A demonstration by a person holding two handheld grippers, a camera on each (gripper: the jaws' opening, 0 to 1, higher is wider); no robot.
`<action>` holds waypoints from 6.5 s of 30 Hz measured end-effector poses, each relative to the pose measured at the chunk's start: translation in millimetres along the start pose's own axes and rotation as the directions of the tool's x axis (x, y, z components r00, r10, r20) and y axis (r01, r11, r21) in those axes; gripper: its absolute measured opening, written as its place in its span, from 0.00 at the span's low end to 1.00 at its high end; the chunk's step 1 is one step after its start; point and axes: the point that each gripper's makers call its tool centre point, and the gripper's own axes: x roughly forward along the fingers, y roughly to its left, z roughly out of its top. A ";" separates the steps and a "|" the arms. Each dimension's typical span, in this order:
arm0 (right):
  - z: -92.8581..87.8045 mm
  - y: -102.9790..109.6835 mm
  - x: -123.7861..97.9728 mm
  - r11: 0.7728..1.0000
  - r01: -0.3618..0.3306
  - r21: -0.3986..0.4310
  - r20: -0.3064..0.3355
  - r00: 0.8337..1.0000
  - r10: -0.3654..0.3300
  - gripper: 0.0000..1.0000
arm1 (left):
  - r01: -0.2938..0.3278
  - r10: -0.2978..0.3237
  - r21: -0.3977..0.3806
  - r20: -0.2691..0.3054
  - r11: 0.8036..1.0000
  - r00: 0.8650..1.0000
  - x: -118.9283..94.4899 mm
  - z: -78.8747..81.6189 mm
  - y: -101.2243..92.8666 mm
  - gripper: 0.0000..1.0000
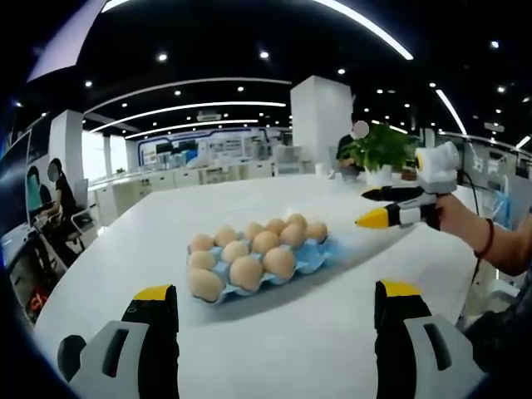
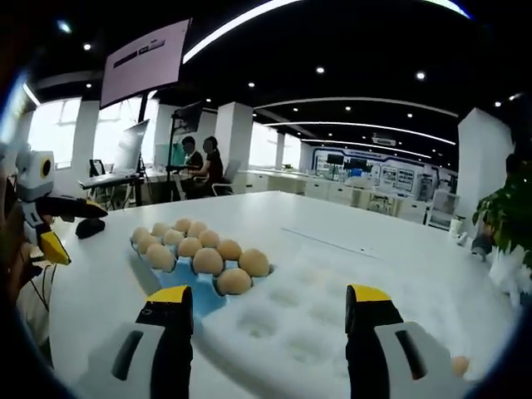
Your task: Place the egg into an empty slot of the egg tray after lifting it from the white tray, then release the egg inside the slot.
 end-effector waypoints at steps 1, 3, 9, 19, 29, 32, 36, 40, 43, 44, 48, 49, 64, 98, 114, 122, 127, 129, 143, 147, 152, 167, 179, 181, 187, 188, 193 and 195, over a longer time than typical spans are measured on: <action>-1.2 -2.8 -1.4 1.000 0.005 0.000 -0.004 1.000 -0.005 0.78 | 0.000 0.000 -0.001 0.000 1.000 1.000 0.1 0.3 -0.4 1.00; -3.0 -9.2 -5.3 1.000 0.015 0.003 -0.008 1.000 -0.015 0.78 | 0.001 -0.001 0.001 0.002 1.000 1.000 1.2 0.8 -1.6 1.00; -8.2 -22.5 -17.3 0.999 0.049 0.001 -0.015 0.999 -0.049 0.78 | 0.009 -0.009 0.006 -0.004 1.000 1.000 4.4 0.0 -5.8 1.00; -17.9 -52.3 -34.6 0.990 0.138 0.036 -0.019 0.990 -0.137 0.74 | 0.005 -0.005 0.006 -0.006 1.000 1.000 3.3 -1.0 -7.3 1.00; -17.8 -74.8 -47.9 0.972 0.225 0.074 0.007 0.974 -0.226 0.69 | 0.007 -0.007 0.000 -0.005 1.000 1.000 2.5 -2.3 -6.8 1.00; -17.7 -85.8 -53.9 0.956 0.281 0.081 0.025 0.958 -0.284 0.65 | 0.015 -0.015 -0.012 -0.005 1.000 1.000 3.2 -3.5 -7.4 1.00; -20.6 -90.4 -54.8 0.950 0.296 0.100 0.017 0.954 -0.299 0.65 | 0.019 -0.019 -0.012 -0.010 1.000 1.000 4.8 -6.1 -7.8 1.00; -24.7 -97.1 -60.1 0.936 0.333 0.111 0.018 0.941 -0.337 0.62 | 0.018 -0.018 -0.015 -0.011 1.000 1.000 5.3 -5.3 -8.0 1.00; -31.1 -103.1 -62.2 0.924 0.359 0.128 0.005 0.932 -0.363 0.60 | 0.014 -0.014 -0.014 -0.013 1.000 1.000 5.3 -5.5 -6.6 1.00; -32.6 -104.6 -62.7 0.921 0.367 0.132 0.005 0.929 -0.371 0.59 | 0.012 -0.012 -0.013 -0.016 1.000 1.000 5.3 -6.0 -6.1 1.00; -39.9 -107.3 -62.6 0.914 0.381 0.140 -0.011 0.924 -0.383 0.55 | 0.014 -0.014 -0.015 -0.014 1.000 1.000 5.4 -6.2 -6.4 1.00; -41.3 -107.5 -63.0 0.912 0.384 0.143 -0.017 0.922 -0.386 0.54 | 0.014 -0.015 -0.015 -0.014 1.000 1.000 5.7 -6.4 -6.0 1.00; -63.5 -117.5 -65.1 0.871 0.448 0.203 -0.063 0.893 -0.445 0.38 | 0.017 -0.017 -0.009 -0.016 1.000 1.000 5.7 -5.9 -6.7 1.00; -59.9 -124.7 -64.7 0.876 0.441 0.197 -0.011 0.894 -0.447 0.26 | -0.005 0.004 -0.012 -0.023 1.000 1.000 1.4 -8.2 0.6 1.00; -35.4 -122.7 -68.9 0.887 0.431 0.166 0.030 0.897 -0.442 0.26 | -0.001 0.000 -0.010 -0.030 1.000 1.000 2.4 -10.2 -2.0 1.00; -38.2 -115.9 -66.4 0.892 0.420 0.166 0.012 0.904 -0.427 0.26 | -0.006 0.006 -0.009 -0.034 1.000 0.999 -0.4 -11.3 0.0 1.00; -34.5 -111.3 -66.2 0.896 0.406 0.181 0.025 0.909 -0.417 0.26 | -0.004 0.003 -0.005 -0.038 1.000 0.999 0.8 -11.5 -0.9 1.00; -30.5 -104.2 -62.3 0.907 0.390 0.163 0.032 0.916 -0.399 0.26 | -0.002 0.002 -0.001 -0.039 1.000 0.999 1.4 -10.8 -2.1 1.00; -17.3 -75.7 -46.7 0.940 0.318 0.123 0.052 0.944 -0.326 0.26 | -0.001 0.001 0.005 -0.040 1.000 0.999 -1.3 -11.8 -2.0 1.00; -14.8 -68.0 -40.8 0.948 0.295 0.118 0.056 0.951 -0.303 0.26 | -0.001 0.001 0.004 -0.040 1.000 0.999 -1.6 -12.0 -1.8 1.00; -11.8 -55.7 -33.5 0.958 0.260 0.124 0.061 0.961 -0.269 0.26 | -0.004 0.004 0.006 -0.042 1.000 0.999 -3.0 -13.0 -0.3 1.00; -10.4 -28.6 -11.4 0.974 0.194 0.116 0.055 0.978 -0.202 0.26 | -0.018 0.018 0.003 -0.041 1.000 0.999 -7.5 -12.9 4.7 1.00; 7.4 4.2 6.2 0.991 0.117 0.068 0.083 0.989 -0.122 0.26 | -0.023 0.023 0.000 -0.047 1.000 0.999 -9.6 -16.4 7.8 1.00; 8.8 11.9 10.6 0.993 0.102 0.054 0.083 0.991 -0.106 0.26 | -0.024 0.024 0.001 -0.049 1.000 0.998 -9.7 -17.0 8.1 1.00; 9.6 34.5 25.2 0.998 0.051 0.047 0.081 0.995 -0.054 0.26 | -0.022 0.022 -0.004 -0.047 1.000 0.999 -10.7 -18.6 9.0 1.00; 9.2 37.9 27.3 0.998 0.046 0.050 0.080 0.996 -0.050 0.26 | -0.023 0.022 -0.004 -0.048 1.000 0.999 -11.0 -18.9 9.3 1.00; 13.1 50.9 34.3 0.999 0.016 0.040 0.087 0.996 -0.020 0.26 | -0.032 0.031 -0.008 -0.045 0.999 0.998 -14.0 -19.4 13.2 1.00; 16.2 57.1 37.8 0.999 0.002 0.037 0.092 0.996 -0.005 0.25 | -0.035 0.034 -0.009 -0.048 0.999 0.998 -14.7 -20.0 14.7 1.00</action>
